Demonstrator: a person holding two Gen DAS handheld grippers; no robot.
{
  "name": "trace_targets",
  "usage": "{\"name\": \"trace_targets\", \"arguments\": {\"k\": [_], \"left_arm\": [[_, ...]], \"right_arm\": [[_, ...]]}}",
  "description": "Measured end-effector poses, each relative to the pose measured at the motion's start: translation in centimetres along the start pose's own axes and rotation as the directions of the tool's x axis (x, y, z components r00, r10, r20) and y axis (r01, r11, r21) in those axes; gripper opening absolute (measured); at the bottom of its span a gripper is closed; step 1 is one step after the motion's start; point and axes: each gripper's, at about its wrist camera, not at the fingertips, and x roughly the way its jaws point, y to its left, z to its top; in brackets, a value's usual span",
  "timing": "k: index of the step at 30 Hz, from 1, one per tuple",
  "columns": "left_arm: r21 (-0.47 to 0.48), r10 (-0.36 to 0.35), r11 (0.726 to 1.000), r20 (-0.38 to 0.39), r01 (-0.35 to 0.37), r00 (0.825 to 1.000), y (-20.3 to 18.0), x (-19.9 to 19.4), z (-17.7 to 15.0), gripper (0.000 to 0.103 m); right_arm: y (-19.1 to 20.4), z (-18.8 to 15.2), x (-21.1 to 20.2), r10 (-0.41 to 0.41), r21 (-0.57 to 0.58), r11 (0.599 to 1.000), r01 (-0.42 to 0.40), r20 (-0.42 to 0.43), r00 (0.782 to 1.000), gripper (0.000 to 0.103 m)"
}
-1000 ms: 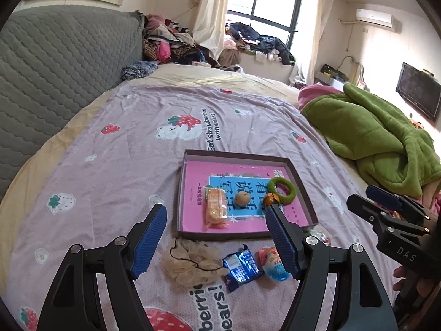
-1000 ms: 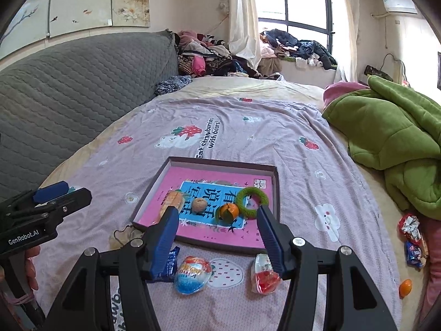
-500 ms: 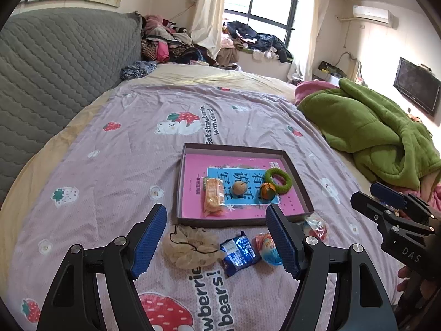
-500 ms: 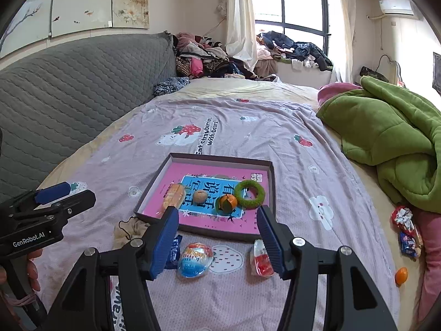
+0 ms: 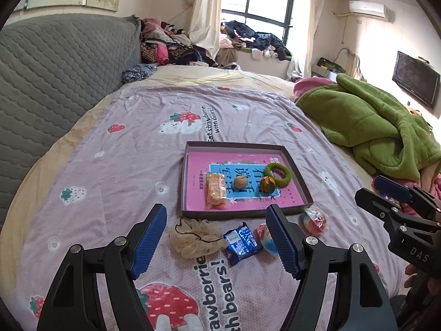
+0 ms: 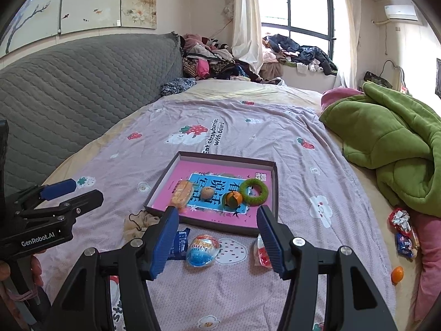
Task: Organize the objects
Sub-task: 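Move both grippers back toward the remaining items beside the tray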
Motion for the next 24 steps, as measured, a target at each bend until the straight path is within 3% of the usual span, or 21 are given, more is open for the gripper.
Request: {"name": "trace_targets", "arguments": {"k": [24], "left_arm": [[-0.009, 0.017, 1.0, -0.058, -0.017, 0.998, 2.2, 1.1, -3.9, 0.076]], "right_arm": [[2.4, -3.4, 1.9, 0.019, -0.019, 1.0, -0.021, -0.076, 0.997, 0.059]]}}
